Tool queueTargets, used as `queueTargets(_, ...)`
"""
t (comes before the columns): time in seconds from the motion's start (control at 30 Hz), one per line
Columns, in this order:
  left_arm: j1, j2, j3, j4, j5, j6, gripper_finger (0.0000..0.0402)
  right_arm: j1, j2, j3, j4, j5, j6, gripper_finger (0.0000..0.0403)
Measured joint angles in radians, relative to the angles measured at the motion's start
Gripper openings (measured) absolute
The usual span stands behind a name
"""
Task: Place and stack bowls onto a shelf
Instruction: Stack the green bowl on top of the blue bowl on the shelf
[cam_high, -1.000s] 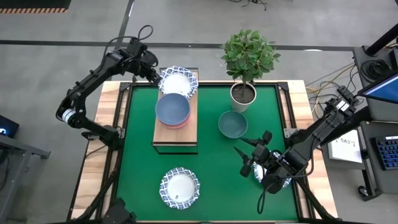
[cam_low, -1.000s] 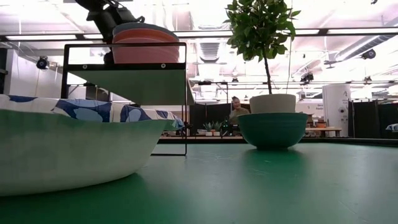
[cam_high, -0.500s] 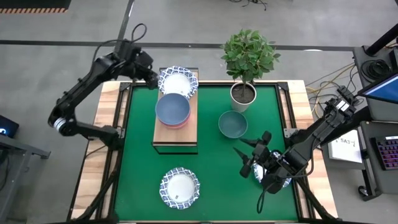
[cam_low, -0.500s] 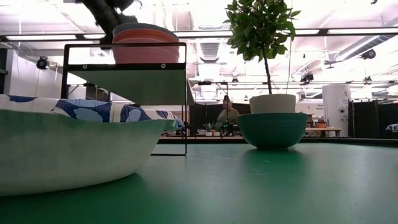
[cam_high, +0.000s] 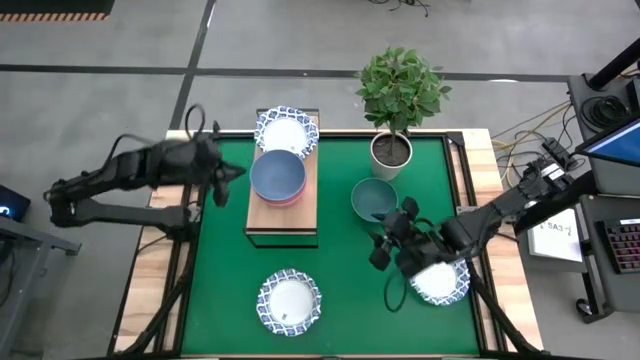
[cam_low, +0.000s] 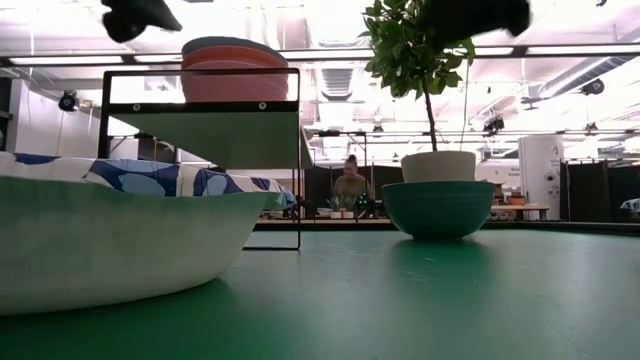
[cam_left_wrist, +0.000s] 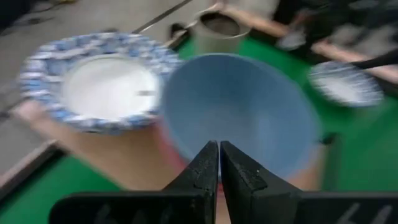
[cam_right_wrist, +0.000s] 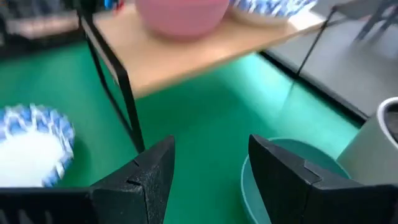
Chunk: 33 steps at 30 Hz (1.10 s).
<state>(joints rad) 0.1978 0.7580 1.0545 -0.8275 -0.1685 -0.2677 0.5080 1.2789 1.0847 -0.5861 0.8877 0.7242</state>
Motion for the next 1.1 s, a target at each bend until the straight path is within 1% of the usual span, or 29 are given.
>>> queueTargets(0.07,-0.119,-0.046,-0.050,0.060,-0.042,-0.042,0.0000,-0.053,0.000,0.000,-0.002,-0.086,-0.077,0.0194)
queueTargets(0.17,-0.286,-0.091,-0.121,0.179,-0.111,-0.060,0.0000,-0.141,0.000,0.000,-0.003,-0.183,-0.205,0.0194)
queueTargets(0.33,-0.528,-0.115,-0.231,0.395,-0.252,-0.016,0.0000,-0.274,0.015,-0.014,-0.008,-0.345,-0.391,0.0194)
queueTargets(0.4,-0.604,-0.115,-0.273,0.461,-0.305,0.009,0.0000,-0.307,0.032,-0.025,-0.011,-0.388,-0.428,0.0194)
queueTargets(0.5,-0.692,-0.111,-0.327,0.545,-0.371,0.024,0.0000,-0.339,0.061,-0.040,-0.007,-0.413,-0.428,0.0194)
queueTargets(0.67,-0.763,-0.102,-0.393,0.612,-0.384,0.028,0.0000,-0.359,0.144,-0.074,0.000,-0.417,-0.383,0.0194)
queueTargets(0.87,-0.771,-0.086,-0.419,0.619,-0.384,0.028,0.0000,-0.382,0.263,-0.085,0.001,-0.417,-0.335,0.0189)
queueTargets(0.97,-0.771,-0.081,-0.421,0.626,-0.384,0.028,0.0000,-0.383,0.311,-0.083,0.005,-0.418,-0.331,0.0168)
queueTargets(1.1,-0.771,-0.067,-0.417,0.627,-0.384,0.033,0.0000,-0.383,0.346,-0.083,0.011,-0.439,-0.322,0.0109)
